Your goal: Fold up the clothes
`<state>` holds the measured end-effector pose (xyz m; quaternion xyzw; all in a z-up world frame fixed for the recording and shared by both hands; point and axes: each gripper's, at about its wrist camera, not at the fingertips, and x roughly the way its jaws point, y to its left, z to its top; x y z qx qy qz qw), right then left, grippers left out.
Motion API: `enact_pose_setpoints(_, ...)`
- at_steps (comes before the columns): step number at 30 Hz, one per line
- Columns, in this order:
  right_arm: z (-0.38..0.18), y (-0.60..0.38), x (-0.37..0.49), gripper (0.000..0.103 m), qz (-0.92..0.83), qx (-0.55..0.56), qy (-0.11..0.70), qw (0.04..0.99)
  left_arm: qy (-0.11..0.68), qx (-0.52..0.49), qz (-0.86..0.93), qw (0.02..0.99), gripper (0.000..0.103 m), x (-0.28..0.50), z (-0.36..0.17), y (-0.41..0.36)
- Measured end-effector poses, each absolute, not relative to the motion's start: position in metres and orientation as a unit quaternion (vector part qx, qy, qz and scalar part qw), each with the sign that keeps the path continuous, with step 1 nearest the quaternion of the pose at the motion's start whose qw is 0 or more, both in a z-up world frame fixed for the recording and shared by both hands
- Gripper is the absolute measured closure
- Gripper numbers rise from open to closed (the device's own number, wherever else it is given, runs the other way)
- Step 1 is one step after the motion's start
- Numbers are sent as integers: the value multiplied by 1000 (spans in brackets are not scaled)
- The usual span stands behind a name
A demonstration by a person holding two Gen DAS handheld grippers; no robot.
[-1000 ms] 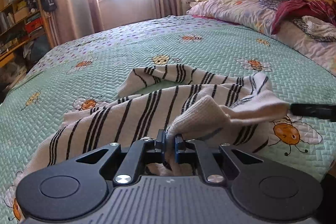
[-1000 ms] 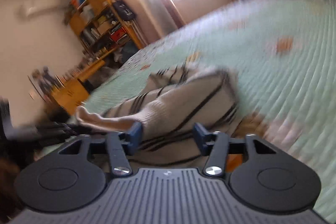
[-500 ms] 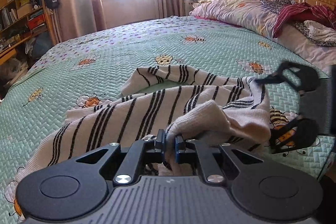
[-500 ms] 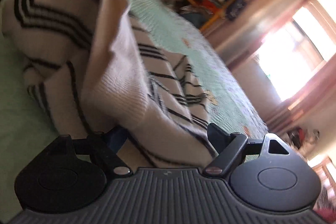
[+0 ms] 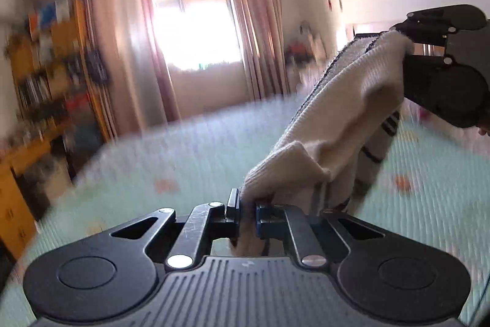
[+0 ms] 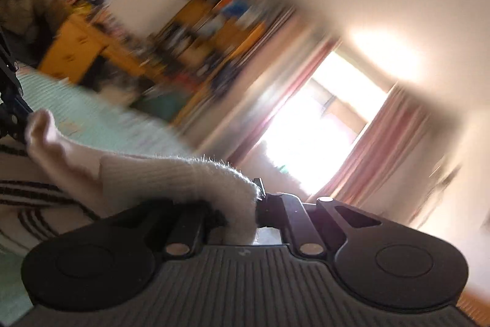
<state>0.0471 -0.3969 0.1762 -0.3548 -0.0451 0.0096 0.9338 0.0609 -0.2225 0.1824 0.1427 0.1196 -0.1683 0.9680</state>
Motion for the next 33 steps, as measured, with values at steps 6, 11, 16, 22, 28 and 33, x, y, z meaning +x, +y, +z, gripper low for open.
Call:
enact_pose_setpoints(6,284,-396,44,93,-89,-365,-133,917,56,123,-190,972,87,68,290,-215)
enact_pose_setpoints(11,330,-384,18,92,-114,-388,-170,898,50,116,-217,968,82,61,311,-224)
enact_pose_setpoints(16,327,-386,28,92,-55,-330,-57,941,115,94,-227,963,69,79,261,-214)
enact_pose_setpoints(22,212,-388,45,92,88,-167,124,974,273,50,-196,941,72,100,133,-156)
enact_pose_setpoints(28,67,-399,83,92,173,92,292,936,368,42,-138,919,72,74,44,-97)
enact_pose_setpoints(33,12,-356,57,88,214,153,359,895,416,9,-182,891,69,30,19,-90)
